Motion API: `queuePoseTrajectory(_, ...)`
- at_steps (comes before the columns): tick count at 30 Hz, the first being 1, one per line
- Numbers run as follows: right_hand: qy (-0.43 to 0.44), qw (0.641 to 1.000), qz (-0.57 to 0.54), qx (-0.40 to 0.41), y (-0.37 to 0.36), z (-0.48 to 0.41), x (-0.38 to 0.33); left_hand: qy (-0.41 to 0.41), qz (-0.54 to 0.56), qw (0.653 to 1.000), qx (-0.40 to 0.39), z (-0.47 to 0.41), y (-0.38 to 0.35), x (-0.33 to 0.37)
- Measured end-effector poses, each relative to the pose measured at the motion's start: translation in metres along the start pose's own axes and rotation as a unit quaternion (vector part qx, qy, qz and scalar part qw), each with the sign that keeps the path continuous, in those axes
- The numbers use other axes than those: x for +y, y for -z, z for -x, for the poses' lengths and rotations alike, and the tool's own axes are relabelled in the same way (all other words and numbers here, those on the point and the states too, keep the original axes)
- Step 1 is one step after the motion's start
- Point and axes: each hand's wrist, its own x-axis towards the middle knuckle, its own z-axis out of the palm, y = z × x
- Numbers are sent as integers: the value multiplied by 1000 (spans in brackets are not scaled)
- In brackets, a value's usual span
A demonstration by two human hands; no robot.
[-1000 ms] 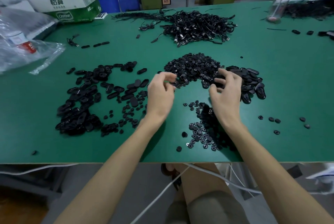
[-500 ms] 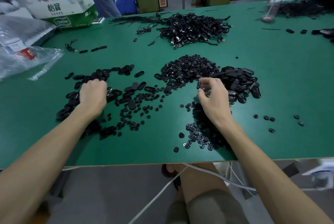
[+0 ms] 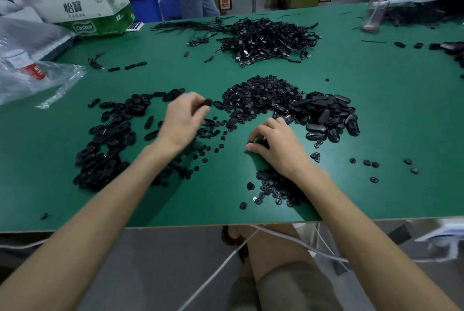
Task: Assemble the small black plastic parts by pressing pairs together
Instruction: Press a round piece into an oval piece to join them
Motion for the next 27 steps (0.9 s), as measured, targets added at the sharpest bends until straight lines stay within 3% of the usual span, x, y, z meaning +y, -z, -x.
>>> queuePoseTrajectory(4,-12,1000,-27,-4,1,-2,-2,29,229,972,-43,15,-40,24)
queuePoseTrajectory(9,-9,998,-37,44,2,-2,-4,61,323,944,-24,13,-73,33)
queuePoseTrajectory(16,-106,962,-210,141,10,-1,0,76,335,939,-13,17,-92,28)
queuePoseTrajectory(27,-128,949,-252,142,18,3,4,54,314,947,-45,23,-93,32)
